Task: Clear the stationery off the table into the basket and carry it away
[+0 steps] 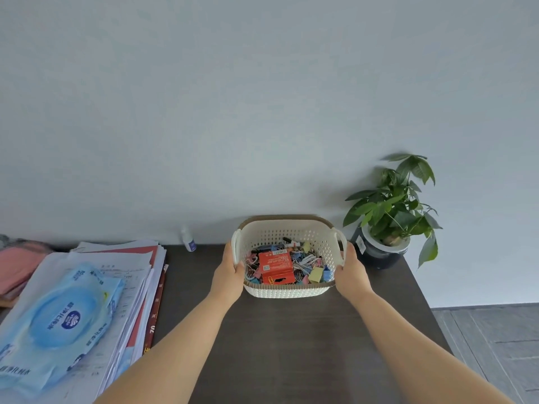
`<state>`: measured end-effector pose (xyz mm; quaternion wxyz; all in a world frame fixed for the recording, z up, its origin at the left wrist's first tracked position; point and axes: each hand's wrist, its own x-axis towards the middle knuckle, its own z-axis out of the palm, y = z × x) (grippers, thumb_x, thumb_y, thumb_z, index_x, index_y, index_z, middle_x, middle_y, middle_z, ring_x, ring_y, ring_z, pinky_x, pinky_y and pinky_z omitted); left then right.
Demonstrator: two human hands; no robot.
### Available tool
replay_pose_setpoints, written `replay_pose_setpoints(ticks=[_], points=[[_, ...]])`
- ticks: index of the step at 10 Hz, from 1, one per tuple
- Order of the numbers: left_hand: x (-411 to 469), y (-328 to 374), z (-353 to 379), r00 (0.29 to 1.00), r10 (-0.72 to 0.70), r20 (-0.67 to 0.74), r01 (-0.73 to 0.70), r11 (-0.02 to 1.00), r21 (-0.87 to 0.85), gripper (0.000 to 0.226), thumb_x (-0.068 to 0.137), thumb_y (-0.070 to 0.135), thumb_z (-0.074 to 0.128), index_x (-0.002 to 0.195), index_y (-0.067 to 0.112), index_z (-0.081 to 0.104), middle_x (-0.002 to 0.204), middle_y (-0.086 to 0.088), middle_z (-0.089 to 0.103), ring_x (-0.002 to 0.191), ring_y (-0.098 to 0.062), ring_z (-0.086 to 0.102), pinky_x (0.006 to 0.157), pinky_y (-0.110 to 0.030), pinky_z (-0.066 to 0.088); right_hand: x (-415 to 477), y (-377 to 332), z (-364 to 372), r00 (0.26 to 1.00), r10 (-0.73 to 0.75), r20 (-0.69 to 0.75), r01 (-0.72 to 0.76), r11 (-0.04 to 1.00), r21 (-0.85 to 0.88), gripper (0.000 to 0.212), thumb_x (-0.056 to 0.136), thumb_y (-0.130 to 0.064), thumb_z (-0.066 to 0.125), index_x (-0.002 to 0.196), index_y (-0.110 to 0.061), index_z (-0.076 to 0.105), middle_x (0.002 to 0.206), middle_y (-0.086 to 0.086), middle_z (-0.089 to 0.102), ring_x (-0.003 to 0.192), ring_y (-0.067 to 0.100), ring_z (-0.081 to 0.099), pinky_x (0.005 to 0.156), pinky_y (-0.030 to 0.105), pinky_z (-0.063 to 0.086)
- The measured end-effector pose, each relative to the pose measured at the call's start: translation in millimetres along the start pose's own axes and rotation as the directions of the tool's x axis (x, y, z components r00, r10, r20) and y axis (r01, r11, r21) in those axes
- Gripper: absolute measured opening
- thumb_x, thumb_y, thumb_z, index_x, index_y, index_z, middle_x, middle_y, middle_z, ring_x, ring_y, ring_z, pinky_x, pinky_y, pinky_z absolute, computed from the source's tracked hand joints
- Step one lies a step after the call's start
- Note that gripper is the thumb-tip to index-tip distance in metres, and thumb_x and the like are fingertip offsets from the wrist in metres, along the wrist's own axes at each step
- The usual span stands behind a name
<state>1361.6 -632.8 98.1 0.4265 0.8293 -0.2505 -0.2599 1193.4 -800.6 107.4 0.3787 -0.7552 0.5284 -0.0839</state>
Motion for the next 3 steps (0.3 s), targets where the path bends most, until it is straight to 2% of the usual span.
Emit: replay_pose_setpoints(ticks=[1,2,3], points=[[-5,5,-5,0.999,0.003,0.042,-0.005,0.999,0.049,0.059,0.097,0.011,0.039,0.146,0.029,0.011,0.139,-0.004,0.043,0.121,-0.025,0.048,0.093,-0.037,0.044,-1,4,-5,0.999,-0.035,0.036,0.034,0.999,0.023,0.053,0.091,-0.004,0.043,0.139,-0.012,0.023,0.115,0.021,0.057,0.084,0.025,0.052,0.071,0.031,0.041],[-7,23,-24,0.998,-0.019,0.063,0.008,0.986,0.168,0.061,0.095,0.019,0.047,0.146,0.017,0.014,0.148,-0.008,0.031,0.133,-0.023,0.033,0.103,-0.034,0.032,-8,-2,-25,0.988,-0.037,0.149,0.042,0.998,-0.035,0.069,0.091,-0.018,0.05,0.146,-0.013,0.008,0.137,0.015,0.045,0.113,0.032,0.051,0.087,0.037,0.045],[-26,51,-56,0.989,0.149,0.007,-0.144,0.948,0.284,0.067,0.094,0.026,0.049,0.148,0.015,0.01,0.155,0.0,0.01,0.141,-0.014,0.011,0.112,-0.03,0.013,-26,-14,-58,0.961,-0.212,0.179,0.224,0.973,-0.05,0.061,0.092,-0.024,0.051,0.143,-0.018,0.019,0.142,0.004,0.04,0.126,0.025,0.043,0.1,0.036,0.038]])
